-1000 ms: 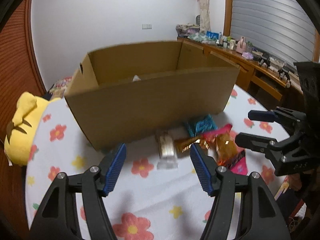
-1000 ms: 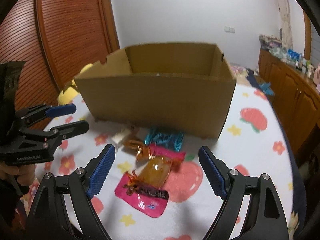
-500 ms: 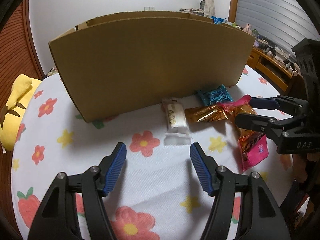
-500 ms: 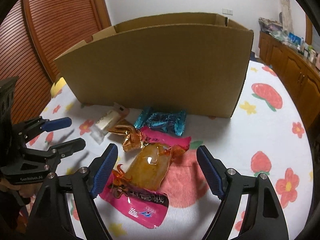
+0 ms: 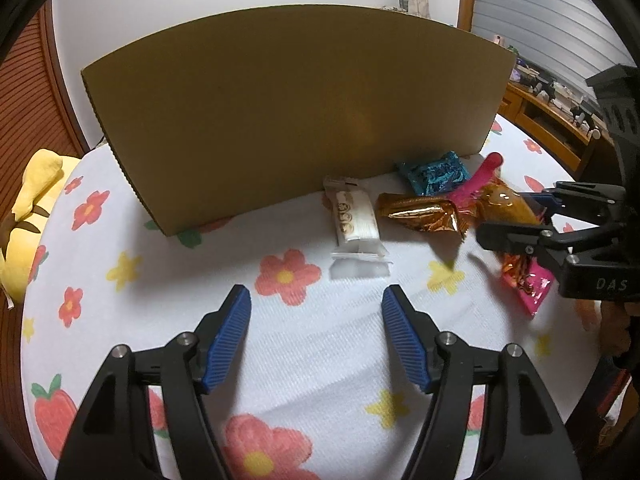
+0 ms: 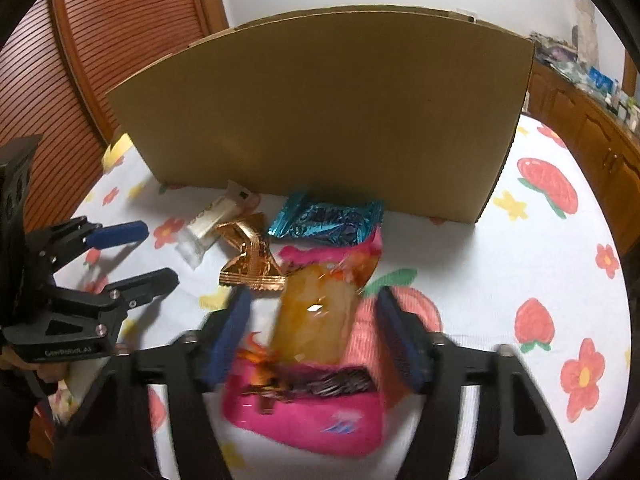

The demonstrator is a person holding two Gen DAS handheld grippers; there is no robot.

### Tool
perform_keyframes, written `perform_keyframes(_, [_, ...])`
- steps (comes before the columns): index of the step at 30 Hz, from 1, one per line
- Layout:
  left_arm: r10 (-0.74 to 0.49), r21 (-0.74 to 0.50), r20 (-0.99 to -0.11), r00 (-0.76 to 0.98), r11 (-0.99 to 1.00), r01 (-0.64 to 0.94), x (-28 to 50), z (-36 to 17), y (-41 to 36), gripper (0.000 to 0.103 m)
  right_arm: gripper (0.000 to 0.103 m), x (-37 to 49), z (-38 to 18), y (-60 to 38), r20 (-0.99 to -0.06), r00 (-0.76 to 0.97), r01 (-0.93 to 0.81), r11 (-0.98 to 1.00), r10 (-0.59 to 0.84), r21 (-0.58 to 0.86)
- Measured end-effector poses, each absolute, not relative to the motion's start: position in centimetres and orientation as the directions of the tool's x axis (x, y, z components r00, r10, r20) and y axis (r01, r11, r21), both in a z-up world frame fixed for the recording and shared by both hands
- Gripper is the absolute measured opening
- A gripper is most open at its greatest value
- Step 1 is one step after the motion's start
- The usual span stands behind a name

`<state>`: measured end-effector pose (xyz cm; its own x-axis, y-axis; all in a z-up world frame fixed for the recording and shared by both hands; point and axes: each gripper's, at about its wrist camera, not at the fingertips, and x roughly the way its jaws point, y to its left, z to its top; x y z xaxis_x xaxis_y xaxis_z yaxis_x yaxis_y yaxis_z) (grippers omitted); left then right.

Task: Organize snacks
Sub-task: 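Grasp the white wafer bar with the left gripper while the right grasps the pink candied pouch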

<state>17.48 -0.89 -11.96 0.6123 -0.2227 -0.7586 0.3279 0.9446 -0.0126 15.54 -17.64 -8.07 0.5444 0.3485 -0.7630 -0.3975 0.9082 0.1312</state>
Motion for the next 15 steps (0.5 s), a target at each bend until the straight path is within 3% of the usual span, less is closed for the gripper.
perform_keyframes(5, [-0.202,-0.012,-0.773,0.602,0.952,0.305,17.8,-12.2,-0.6,0.090,0.056,15.5,-8.3,-18.5,-0.756,0.550,-0.390,0.910,0.355,0.143])
perform_keyframes(15, [-0.176,-0.008,-0.778,0.603,0.963,0.271,17.5,-12.6,-0.2,0.099,0.059,15.3,-8.7,-18.6,-0.740,0.582,-0.392,0.914,0.336,0.107])
